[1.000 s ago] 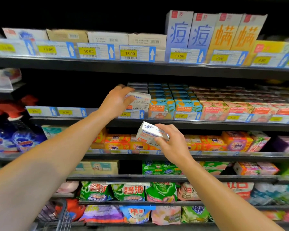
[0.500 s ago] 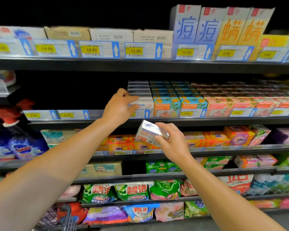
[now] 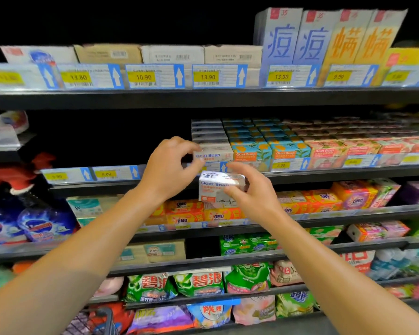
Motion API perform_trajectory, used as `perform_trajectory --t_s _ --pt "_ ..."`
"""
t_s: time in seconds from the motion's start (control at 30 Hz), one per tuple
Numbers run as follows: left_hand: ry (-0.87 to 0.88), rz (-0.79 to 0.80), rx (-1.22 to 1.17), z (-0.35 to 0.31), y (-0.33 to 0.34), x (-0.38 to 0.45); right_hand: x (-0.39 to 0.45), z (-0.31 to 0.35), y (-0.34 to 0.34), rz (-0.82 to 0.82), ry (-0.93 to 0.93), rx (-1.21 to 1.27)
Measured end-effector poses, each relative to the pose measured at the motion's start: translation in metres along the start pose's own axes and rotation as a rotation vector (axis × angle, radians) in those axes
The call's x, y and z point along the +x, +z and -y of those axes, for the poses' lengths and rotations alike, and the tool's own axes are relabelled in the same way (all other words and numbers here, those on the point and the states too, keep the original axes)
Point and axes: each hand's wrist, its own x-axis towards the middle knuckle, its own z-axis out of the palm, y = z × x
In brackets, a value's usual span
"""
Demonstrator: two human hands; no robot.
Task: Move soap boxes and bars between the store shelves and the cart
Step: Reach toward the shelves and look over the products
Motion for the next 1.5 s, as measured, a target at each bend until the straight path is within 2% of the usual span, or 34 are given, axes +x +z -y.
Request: perform_trajectory --t_s 0.1,0.17,0.33,0.43,0.53,0.67,0.8,1.07,1.33,1.5 --pt "0.039 0.205 -0.064 0.002 -0.012 -0.017 0.01 0.024 0.004 0.013 -0.079 0.003" --pt "0.019 0.253 -0.101 0.01 -0.018 -0.02 0.017 0.036 0.011 0.001 -0.13 -0.001" --pt "-0.015 0.013 -0.07 0.038 -0.043 -0.014 0.032 0.05 0.033 -0.15 -0.198 -0.064" --pt "-0.12 -0.035 0.012 0.06 -0.054 0.0 0.039 0.042 0.043 -0.176 -0.198 -0.284" --pt "-0.236 0.081 0.099 0.082 -0.053 0.021 0.041 0.03 0.053 -0.167 -0.173 -0.495" --pt "-0.293 0.362 0.286 0.099 -0.037 0.047 0.041 0.022 0.069 -0.2 -0.128 -0.619" --pt "-0.36 0.44 0.264 0.096 -0.015 0.073 0.038 0.021 0.076 -0.244 -0.115 -0.657" --pt "-0.362 0.426 0.228 0.1 0.012 0.084 0.029 0.024 0.077 -0.277 -0.051 -0.713" --pt "-0.323 0.409 0.149 0.087 -0.013 0.059 0.007 0.052 0.067 -0.231 -0.009 -0.719" --pt "-0.18 0.234 0.197 0.044 -0.033 -0.009 -0.029 0.067 0.058 -0.205 -0.033 -0.776"
